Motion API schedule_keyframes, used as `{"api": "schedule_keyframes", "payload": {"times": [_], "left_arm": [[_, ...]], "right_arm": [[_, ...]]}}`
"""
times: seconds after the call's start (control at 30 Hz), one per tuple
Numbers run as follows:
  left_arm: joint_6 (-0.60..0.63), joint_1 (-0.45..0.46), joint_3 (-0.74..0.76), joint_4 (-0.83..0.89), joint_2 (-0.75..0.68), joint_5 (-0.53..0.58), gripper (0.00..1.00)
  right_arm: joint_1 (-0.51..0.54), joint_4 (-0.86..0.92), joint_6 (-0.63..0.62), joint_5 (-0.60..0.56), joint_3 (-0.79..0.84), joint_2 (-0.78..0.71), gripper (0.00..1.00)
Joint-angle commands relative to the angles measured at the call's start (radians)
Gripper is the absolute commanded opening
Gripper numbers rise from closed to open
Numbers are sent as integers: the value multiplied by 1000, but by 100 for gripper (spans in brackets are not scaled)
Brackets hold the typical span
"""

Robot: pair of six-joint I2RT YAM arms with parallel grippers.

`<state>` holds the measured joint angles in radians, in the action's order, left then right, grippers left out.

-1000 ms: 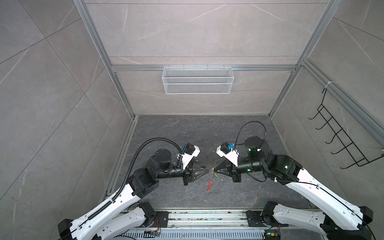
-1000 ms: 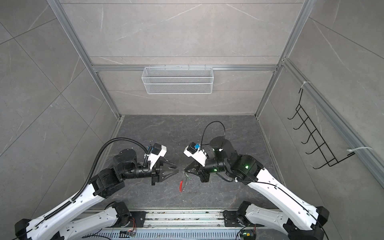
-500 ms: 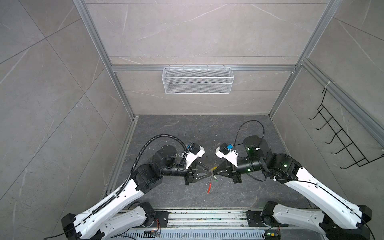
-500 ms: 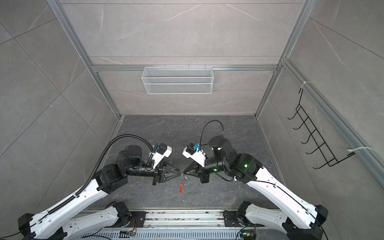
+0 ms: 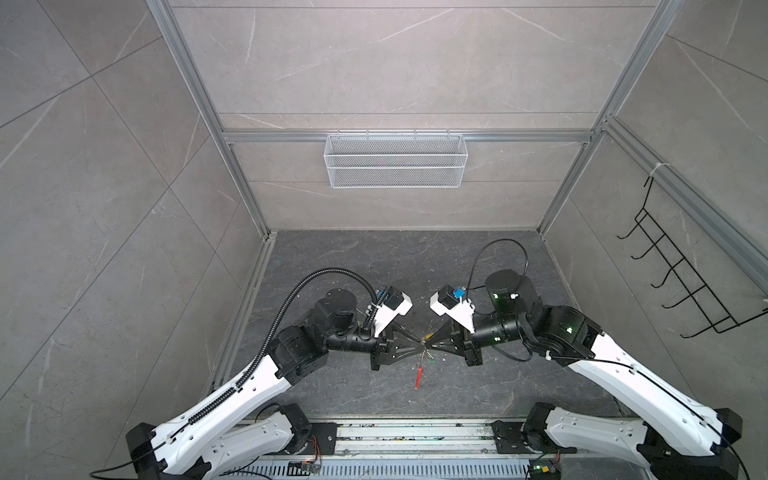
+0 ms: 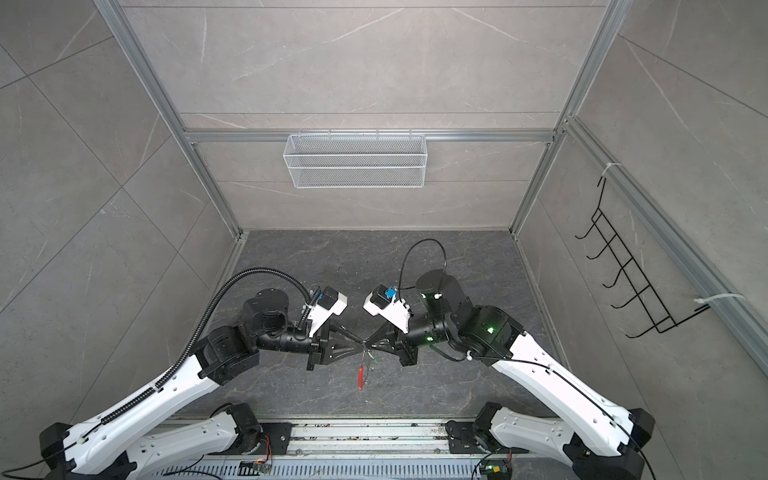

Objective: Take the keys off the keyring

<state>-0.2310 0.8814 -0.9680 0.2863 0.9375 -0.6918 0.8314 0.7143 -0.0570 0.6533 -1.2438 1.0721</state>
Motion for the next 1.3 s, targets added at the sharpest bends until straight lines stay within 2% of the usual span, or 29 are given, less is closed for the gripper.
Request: {"api": "schedule_keyframes", "payload": {"times": [0.0,0.13,0.23,0.33,0.47,0.57,0.6,0.7,0.87,1.13,1.27], "left_arm": [[15,-2,-42,-24,-1,-40,19],[14,-2,-42,-26,2,-37,12],[14,-2,-39,-33,-3,-31,1],[10,-2,-29,-53,-14,-23,0],[10,-1,-6,-82,-56,52,0],[12,-1,26,-109,-108,130,0],[13,-1,37,-121,-128,146,0],[9,0,68,-165,-170,167,0],[5,0,95,-220,-207,164,0],[-8,1,140,-323,-212,138,0],[-8,1,155,-343,-230,166,0]], "right_arm": [[-2,-20,1,19,-27,6,0],[-2,-29,6,22,-26,9,0],[-2,-38,10,20,-26,9,0],[-2,-51,21,19,-24,8,0],[-2,-87,57,-21,-13,-10,1],[-3,-133,90,-59,13,-46,34],[-2,-156,102,-71,31,-63,41],[-2,-241,127,-66,96,-111,52],[-2,-318,155,-43,152,-127,56],[-2,-549,254,2,236,-148,53],[-2,-615,289,27,255,-147,55]]}}
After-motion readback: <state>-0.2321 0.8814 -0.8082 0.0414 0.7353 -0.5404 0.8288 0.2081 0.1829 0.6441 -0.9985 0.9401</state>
